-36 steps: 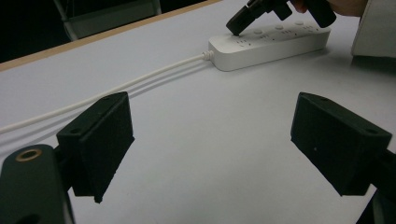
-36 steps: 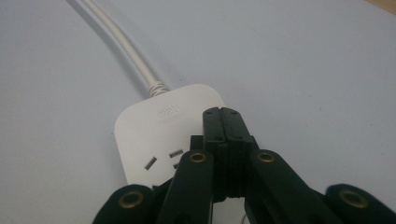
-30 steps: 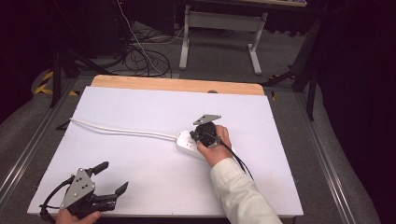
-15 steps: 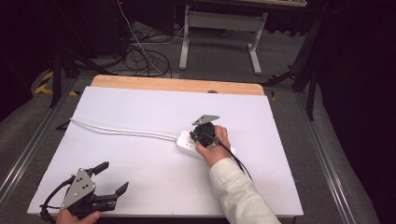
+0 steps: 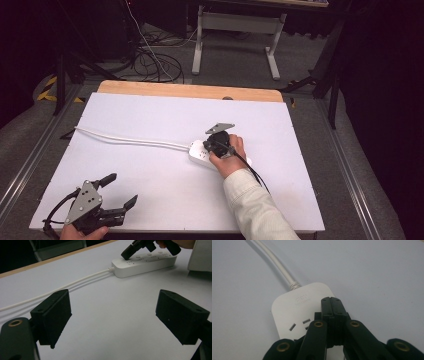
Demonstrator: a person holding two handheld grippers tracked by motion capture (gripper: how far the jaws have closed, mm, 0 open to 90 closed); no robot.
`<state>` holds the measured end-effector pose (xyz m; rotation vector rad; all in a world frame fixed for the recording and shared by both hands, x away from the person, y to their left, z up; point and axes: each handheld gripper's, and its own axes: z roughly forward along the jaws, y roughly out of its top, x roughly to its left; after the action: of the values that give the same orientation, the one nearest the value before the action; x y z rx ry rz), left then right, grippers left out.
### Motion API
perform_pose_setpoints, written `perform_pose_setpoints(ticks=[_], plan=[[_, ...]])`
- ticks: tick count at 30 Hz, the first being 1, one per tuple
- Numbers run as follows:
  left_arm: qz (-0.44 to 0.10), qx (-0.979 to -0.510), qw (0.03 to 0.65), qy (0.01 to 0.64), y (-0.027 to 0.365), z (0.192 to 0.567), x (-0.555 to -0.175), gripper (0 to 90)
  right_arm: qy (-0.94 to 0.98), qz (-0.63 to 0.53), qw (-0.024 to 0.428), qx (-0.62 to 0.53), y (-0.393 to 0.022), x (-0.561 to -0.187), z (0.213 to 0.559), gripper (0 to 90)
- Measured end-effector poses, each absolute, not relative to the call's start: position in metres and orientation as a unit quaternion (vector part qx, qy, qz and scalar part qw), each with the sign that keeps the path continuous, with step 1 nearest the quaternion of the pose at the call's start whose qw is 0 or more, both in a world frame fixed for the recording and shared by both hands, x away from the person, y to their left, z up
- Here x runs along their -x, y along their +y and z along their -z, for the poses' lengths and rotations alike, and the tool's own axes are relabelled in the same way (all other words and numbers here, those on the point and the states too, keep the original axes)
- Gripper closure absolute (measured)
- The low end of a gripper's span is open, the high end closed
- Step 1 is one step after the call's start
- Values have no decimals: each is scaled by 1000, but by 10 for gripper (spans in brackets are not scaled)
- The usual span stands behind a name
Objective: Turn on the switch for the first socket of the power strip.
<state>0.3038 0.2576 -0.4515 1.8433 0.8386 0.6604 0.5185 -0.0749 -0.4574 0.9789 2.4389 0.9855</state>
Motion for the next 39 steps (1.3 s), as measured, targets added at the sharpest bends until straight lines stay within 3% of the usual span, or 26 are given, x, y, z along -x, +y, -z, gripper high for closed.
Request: perform_pose_setpoints(ticks=[8, 13, 26, 39], plan=[[-274, -757, 484, 342, 258, 451, -304, 136, 853, -349, 159, -354, -77, -519, 457, 900], [-271, -758, 484, 344, 259, 451, -305, 136, 852, -358, 199, -327, -75, -511, 446, 900], [-272, -758, 483, 344, 258, 452, -305, 136, 834, -413, 194, -311, -79, -494, 405, 900], [-271, -759, 483, 344, 259, 452, -306, 136, 830, -428, 190, -304, -82, -491, 395, 900]])
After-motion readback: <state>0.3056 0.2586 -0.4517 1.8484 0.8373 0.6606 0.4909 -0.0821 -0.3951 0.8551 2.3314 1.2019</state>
